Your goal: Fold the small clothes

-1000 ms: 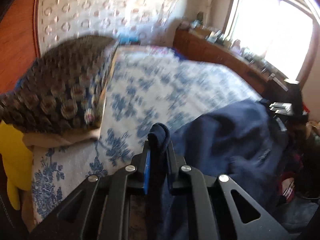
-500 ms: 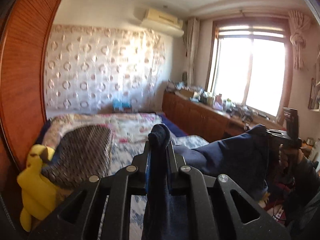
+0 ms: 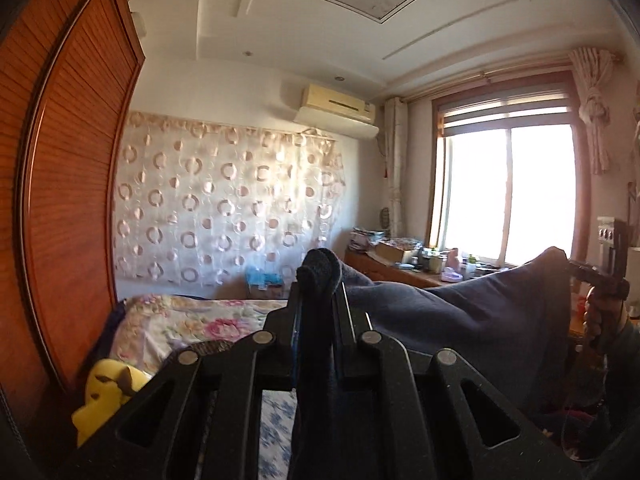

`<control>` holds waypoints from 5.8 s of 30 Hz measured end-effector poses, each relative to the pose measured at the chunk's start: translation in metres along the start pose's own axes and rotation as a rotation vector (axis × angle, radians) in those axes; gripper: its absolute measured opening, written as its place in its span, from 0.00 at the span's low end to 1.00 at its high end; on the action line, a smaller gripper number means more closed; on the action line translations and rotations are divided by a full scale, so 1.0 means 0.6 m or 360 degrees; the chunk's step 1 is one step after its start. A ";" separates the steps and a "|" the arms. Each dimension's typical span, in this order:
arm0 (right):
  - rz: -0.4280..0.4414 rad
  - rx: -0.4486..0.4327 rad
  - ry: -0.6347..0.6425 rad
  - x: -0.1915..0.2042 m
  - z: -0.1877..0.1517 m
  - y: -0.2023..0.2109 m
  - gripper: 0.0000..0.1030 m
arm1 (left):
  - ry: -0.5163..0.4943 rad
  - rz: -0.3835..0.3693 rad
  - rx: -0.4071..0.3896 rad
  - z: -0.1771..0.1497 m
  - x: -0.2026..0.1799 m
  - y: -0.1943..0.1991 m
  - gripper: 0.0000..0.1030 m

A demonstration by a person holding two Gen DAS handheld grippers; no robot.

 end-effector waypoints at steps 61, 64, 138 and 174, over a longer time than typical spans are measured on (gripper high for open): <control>-0.0233 0.1065 -0.0405 -0.145 -0.516 -0.371 0.46 | 0.0094 0.0253 0.1153 -0.500 0.030 -0.162 0.46; -0.0232 0.1065 -0.0408 -0.146 -0.517 -0.372 0.46 | 0.0104 0.0259 0.1165 -0.503 0.034 -0.159 0.46; -0.0231 0.0759 -0.0419 -0.140 -0.431 -0.207 0.00 | 0.0029 0.0263 0.0927 -0.438 -0.034 -0.123 0.05; -0.0088 0.0902 -0.0264 -0.019 -0.476 -0.306 0.68 | 0.0229 0.0291 0.1143 -0.510 0.014 -0.156 0.40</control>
Point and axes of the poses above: each gripper's, at about its wrist camera, not at the fingertips, and y roughly against the way its jaws point, x to its left, z to its top, the point moved 4 cm from there along -y, roughly the way its jaws point, and after that the axes turned 5 degrees about z, right-handed, at the moved point
